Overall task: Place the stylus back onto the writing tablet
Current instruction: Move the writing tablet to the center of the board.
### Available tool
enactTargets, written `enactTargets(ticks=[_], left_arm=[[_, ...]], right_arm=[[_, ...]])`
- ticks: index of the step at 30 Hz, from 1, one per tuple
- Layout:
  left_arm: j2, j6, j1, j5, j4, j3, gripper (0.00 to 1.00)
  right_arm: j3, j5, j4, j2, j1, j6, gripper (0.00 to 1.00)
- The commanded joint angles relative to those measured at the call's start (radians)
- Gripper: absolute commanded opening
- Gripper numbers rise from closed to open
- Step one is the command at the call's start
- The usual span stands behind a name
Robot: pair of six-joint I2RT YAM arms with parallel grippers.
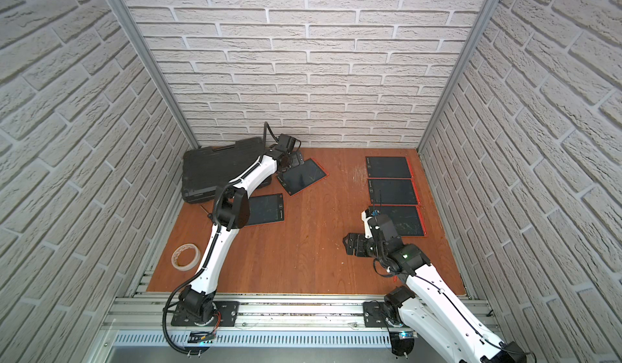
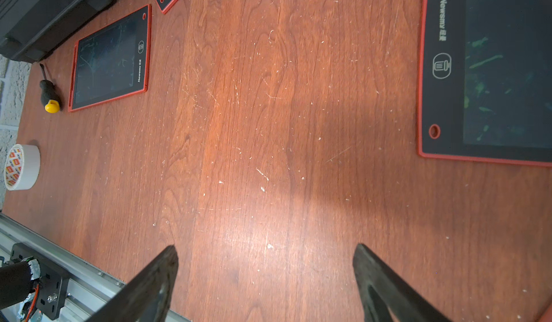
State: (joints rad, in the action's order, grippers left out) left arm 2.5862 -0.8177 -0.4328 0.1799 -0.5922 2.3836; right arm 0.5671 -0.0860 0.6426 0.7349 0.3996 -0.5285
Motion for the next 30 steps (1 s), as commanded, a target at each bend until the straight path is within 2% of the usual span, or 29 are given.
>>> enactTargets(ticks=[1,6,12,30], left_arm=[[0.033,-0.075,0.023,-0.041,-0.014,0.032,0.98],[0.093,-0.086,0.031,-0.094,-0.055,0.111,0.98],[0.116,-0.1,0.03,-0.126,-0.042,0.116,0.98],[0.198,-0.107,-0.009,-0.47,0.091,0.119,0.98]], right_arm=[[-0.012,-0.001,-0.024,-0.023,0.009,-0.014,0.91],[-0.012,0.003,-0.024,-0.014,0.008,-0.016,0.91],[-0.007,0.004,-0.012,-0.021,0.008,-0.016,0.91],[-0.003,0.031,0.028,-0.032,0.008,-0.016,0.91]])
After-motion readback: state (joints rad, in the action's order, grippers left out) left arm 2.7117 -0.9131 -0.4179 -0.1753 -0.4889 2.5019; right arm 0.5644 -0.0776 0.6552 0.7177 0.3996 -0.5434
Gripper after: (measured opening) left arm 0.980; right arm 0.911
